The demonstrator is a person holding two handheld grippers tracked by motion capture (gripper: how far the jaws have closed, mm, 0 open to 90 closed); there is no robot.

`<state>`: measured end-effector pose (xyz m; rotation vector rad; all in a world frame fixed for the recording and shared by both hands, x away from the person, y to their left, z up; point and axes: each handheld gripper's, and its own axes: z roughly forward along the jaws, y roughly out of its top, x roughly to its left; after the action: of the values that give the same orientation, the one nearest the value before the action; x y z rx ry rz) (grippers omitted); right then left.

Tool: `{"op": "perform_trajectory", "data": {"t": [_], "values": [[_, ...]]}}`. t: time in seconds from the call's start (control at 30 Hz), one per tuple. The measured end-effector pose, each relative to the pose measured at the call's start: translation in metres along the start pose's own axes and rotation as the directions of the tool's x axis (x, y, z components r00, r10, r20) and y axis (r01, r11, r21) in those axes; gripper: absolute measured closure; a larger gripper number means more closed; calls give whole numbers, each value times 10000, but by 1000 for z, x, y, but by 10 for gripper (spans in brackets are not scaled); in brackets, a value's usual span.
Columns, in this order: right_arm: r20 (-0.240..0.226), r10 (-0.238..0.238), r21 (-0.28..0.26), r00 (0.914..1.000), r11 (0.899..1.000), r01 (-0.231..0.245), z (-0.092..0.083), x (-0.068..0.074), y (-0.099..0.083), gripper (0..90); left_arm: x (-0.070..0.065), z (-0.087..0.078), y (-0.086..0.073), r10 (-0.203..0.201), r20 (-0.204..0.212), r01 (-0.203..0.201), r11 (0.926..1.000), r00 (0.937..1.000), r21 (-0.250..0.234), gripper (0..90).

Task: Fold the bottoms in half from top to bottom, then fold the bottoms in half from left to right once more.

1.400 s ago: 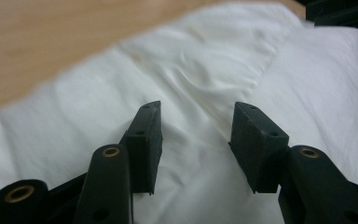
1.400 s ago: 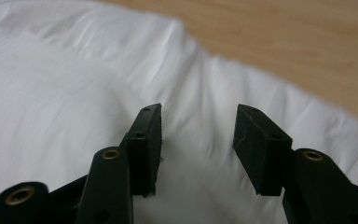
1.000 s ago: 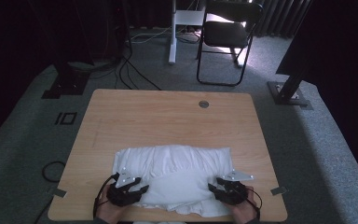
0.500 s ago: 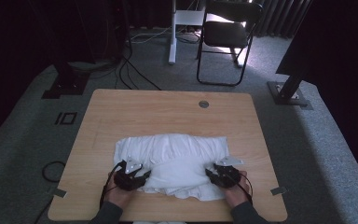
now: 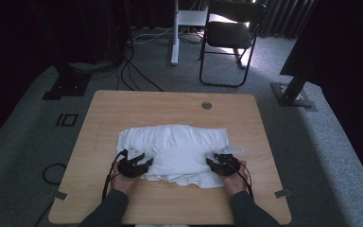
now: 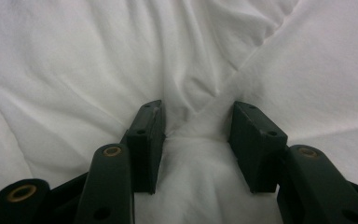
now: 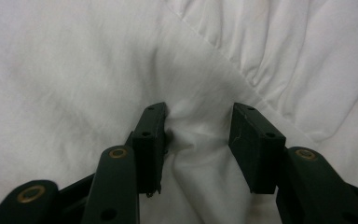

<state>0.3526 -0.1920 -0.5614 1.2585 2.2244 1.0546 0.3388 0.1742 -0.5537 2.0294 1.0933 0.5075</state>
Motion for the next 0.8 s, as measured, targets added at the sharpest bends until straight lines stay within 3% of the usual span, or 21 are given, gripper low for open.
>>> {"op": "perform_trajectory", "data": {"t": [0.4,0.5,0.63,0.8], "values": [[15,46,-49,10000,10000,-46,0,0,-1,553,0,-1,0,-136,49,137,9999,9999,-64,542],[-4,42,-54,10000,10000,-42,0,0,-1,553,0,-7,3,-260,143,262,9996,9996,-143,462],[-26,19,-73,10000,10000,-19,0,0,-1,553,1,-17,8,-267,-76,264,9990,9996,-354,389],[-68,5,-101,10000,9999,-6,0,-1,-2,554,13,-32,14,-737,-375,707,9947,9966,-753,348]]}}
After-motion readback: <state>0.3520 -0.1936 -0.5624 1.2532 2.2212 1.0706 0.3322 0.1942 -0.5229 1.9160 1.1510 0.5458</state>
